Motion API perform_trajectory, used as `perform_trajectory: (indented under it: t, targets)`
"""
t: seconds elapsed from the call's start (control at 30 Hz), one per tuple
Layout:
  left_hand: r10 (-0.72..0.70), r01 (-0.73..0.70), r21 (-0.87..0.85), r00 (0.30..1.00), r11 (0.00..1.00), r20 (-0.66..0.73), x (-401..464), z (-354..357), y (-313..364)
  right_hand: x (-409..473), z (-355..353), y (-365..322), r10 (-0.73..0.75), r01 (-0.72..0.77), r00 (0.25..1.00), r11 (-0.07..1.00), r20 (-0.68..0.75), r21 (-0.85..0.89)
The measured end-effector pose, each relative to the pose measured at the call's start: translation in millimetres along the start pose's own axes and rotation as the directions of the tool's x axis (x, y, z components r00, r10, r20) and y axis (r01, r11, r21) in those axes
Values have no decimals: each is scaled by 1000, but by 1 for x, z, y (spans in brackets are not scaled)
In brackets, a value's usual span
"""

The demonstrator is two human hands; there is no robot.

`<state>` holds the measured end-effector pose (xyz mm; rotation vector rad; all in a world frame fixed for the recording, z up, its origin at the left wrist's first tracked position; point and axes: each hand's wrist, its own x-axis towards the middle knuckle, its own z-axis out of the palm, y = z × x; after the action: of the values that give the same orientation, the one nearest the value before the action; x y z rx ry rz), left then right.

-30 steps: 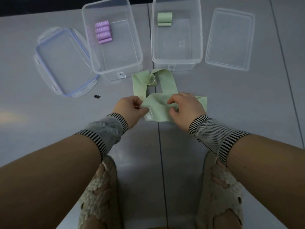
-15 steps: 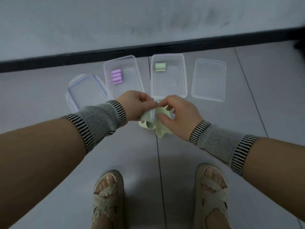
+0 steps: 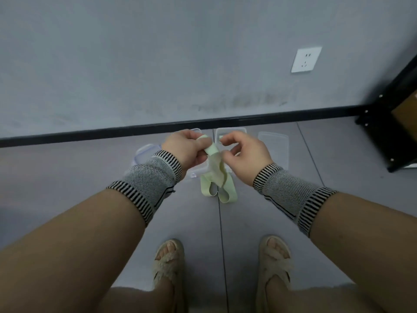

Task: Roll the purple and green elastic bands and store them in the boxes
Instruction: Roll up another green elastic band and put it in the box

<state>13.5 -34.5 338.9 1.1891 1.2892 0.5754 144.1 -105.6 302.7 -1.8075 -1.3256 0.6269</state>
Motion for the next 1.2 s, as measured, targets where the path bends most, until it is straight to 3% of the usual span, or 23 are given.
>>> perform_trajectory:
  t: [0.17,0.3,0.37,0.43,0.5,0.67,0.9,1.2]
  targets:
    - [-6,0,-170,999,985,-33,-46,-5,24,-35,-10,-43,-99,99,995,995,14,23]
    - [-31,29,-120,999,992,-18,-73,-13,32,-47,-18,-60,-51,67,990,990,-132,121]
    - [38,-40,-25,996,999,-78,-79,-20,31,-47,-24,-67,73,-21,985,949,-157,314]
    - [159,-157,25,981,987,-113,-85,-26,25,-47,-29,-76,190,-109,978,816,-86,567]
    - [248,-248,20,967,969,-64,-90,-28,17,-49,-29,-82,222,-176,975,699,23,694]
    - [375,-375,4,926,927,-43,-88,-25,-1,-53,-14,-78,211,-270,963,700,170,661]
    - [310,-313,-51,949,948,-60,-66,-19,-25,-45,-1,-63,170,-155,985,856,14,494]
    - [295,-292,-127,955,948,11,-50,-14,-23,-29,-3,-54,170,-130,985,839,-27,529]
